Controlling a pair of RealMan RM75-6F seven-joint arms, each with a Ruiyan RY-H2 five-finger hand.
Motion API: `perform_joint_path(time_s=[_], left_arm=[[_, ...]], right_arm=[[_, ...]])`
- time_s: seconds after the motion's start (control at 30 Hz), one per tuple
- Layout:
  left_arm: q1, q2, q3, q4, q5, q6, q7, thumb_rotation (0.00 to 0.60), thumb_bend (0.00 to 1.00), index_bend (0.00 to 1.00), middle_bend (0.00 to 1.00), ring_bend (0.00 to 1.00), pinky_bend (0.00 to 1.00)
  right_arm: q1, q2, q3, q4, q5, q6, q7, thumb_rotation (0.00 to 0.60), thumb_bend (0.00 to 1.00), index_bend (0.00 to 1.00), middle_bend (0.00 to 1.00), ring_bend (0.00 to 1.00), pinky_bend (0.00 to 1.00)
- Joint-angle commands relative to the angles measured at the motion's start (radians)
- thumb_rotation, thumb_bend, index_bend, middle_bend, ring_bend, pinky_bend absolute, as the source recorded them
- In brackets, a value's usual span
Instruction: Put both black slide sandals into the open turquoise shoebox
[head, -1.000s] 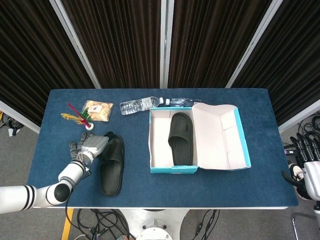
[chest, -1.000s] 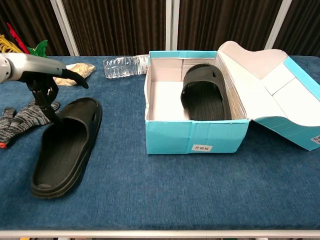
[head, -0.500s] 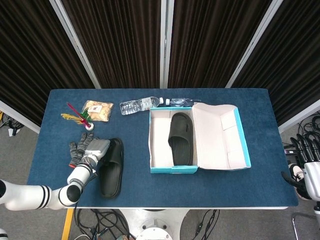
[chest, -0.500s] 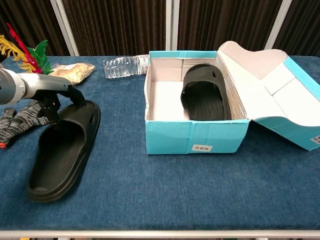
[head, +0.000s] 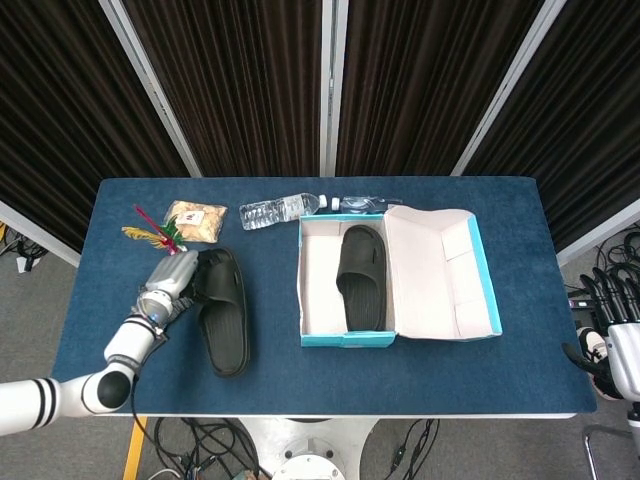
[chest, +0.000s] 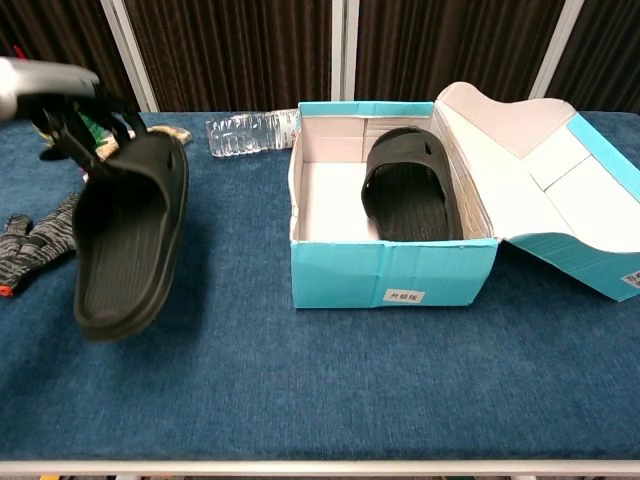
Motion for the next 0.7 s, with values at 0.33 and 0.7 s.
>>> perform_joint_path(time_s=[0.33,0.7], left_arm=[[0.028,-0.055,-0.324,0.130,0.327,-0.243,-0.584,0.600,0.00,0.59,0.57,0.79,0.80],[-0.160,-0.357,-0.347,0.416,0.359,-0.218,-0.578,0.600,0.00,0.59,0.57,0.79,0.73]], right_arm=[[0.006,0.009,0.001,-0.023,-0.003,-0.005,-0.025,0.600,0.07,0.00,0.03,0.00,0.03],[-0.004,0.029,0.001,-0.063,0.015,-0.003,-0.065,0.600,0.07,0.00,0.03,0.00,0.03]])
